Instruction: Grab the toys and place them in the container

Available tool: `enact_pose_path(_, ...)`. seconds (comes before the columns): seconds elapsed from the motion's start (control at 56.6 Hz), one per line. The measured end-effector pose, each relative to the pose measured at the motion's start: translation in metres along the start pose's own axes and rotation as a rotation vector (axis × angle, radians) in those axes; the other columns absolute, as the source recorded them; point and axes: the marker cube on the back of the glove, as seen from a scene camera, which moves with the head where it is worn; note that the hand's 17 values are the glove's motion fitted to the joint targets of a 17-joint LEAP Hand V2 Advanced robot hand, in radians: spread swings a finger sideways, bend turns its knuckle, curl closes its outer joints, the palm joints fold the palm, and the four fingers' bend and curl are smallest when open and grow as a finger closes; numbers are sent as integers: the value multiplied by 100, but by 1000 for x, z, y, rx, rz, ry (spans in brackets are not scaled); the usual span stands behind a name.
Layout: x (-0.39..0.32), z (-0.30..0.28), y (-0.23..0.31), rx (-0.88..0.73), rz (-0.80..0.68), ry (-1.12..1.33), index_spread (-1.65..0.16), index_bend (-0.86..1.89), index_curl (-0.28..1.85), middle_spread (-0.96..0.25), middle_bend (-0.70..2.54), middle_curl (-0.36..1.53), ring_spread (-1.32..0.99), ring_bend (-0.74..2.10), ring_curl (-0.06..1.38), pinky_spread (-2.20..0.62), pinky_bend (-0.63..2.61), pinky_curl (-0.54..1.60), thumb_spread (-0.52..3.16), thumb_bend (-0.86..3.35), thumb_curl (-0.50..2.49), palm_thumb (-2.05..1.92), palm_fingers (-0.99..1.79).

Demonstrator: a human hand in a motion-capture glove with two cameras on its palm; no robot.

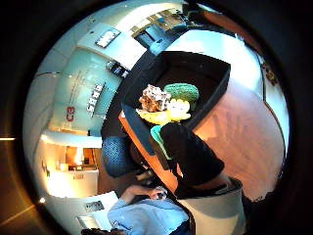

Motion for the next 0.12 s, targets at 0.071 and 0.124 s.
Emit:
enact_pose_path(0.071,12,3,9,8,-15,-2,-33,22,34,-4,15,35,-9,15,19,-1,55,33,136,-5,17,-8,-10)
enact_pose_path(0.124,15,8,12,19,-16,13,-33,21,34,-4,15,34,-8,15,19,-1,55,33,136,-5,17,-8,-10)
